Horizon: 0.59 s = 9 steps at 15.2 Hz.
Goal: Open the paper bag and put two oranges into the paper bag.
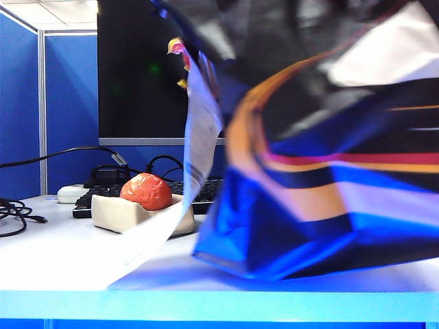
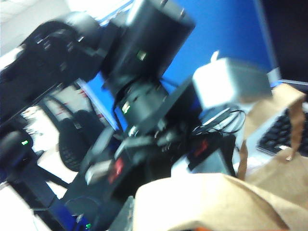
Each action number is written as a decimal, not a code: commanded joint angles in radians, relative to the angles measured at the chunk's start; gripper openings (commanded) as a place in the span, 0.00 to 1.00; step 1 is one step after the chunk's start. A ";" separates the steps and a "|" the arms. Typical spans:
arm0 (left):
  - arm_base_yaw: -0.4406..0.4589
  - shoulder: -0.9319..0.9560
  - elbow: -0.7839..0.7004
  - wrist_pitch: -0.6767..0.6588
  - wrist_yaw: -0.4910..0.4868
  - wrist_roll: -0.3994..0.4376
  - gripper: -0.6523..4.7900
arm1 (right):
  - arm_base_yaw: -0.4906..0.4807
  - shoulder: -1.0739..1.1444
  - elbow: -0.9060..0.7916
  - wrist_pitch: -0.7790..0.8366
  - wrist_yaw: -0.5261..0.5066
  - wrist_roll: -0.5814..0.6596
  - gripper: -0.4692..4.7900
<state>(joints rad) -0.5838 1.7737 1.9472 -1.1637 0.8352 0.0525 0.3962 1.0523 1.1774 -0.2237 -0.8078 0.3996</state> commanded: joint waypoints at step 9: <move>-0.011 0.005 0.005 0.023 0.015 -0.008 1.00 | -0.001 -0.003 0.005 0.010 0.062 -0.044 0.09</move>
<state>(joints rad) -0.5945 1.7840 1.9476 -1.1454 0.8425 0.0444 0.3962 1.0523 1.1774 -0.2241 -0.7685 0.3702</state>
